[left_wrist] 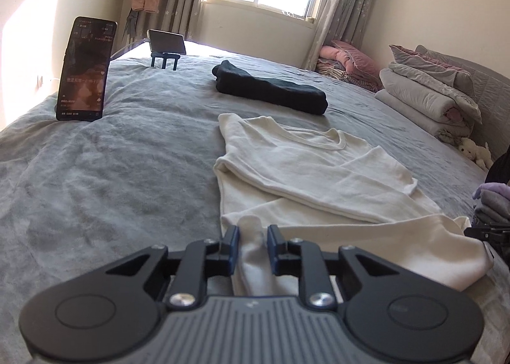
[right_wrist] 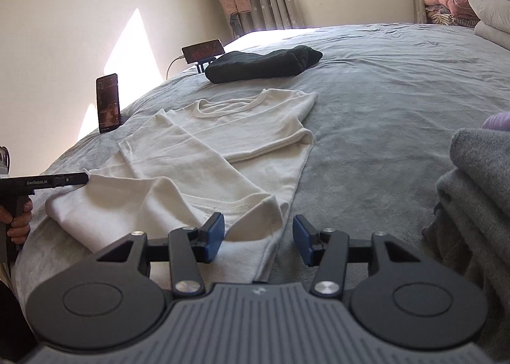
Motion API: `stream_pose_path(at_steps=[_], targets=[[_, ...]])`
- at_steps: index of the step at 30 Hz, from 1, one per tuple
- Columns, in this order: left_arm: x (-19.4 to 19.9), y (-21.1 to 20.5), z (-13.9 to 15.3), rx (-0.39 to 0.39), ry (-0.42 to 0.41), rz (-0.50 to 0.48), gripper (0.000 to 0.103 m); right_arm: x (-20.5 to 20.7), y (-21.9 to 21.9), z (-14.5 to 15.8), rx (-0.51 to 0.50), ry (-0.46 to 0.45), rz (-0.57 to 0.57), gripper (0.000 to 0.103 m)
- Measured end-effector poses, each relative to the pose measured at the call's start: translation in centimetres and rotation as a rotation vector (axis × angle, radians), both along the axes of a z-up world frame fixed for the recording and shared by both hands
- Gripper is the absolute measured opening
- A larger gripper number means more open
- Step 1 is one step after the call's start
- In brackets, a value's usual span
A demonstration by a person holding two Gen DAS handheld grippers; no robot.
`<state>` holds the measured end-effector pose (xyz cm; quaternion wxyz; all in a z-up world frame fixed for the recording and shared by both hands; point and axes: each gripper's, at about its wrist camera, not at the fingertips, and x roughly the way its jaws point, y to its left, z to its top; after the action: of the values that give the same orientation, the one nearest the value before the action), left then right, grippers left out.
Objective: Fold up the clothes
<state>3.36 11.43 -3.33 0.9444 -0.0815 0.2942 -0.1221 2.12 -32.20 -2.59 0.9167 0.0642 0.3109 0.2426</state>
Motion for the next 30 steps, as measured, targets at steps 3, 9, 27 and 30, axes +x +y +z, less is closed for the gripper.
stream_pose_path(at_steps=[3,9,27,30], targets=[[-0.1,0.0,0.0,0.002,-0.003,0.002,0.017,-0.3,-0.7,0.3,0.023,-0.019,-0.005,0.053],[-0.2,-0.2,0.1,0.010,-0.007,0.014,0.013,0.1,-0.1,-0.1,-0.024,-0.043,-0.019,0.053],[1.5,-1.5,1.7,0.045,-0.134,0.099,0.007,2.2,2.6,0.9,-0.138,-0.217,-0.175,0.007],[3.4,-2.0,0.3,0.090,-0.040,0.121,0.007,3.7,3.5,-0.5,-0.192,-0.157,-0.188,0.007]])
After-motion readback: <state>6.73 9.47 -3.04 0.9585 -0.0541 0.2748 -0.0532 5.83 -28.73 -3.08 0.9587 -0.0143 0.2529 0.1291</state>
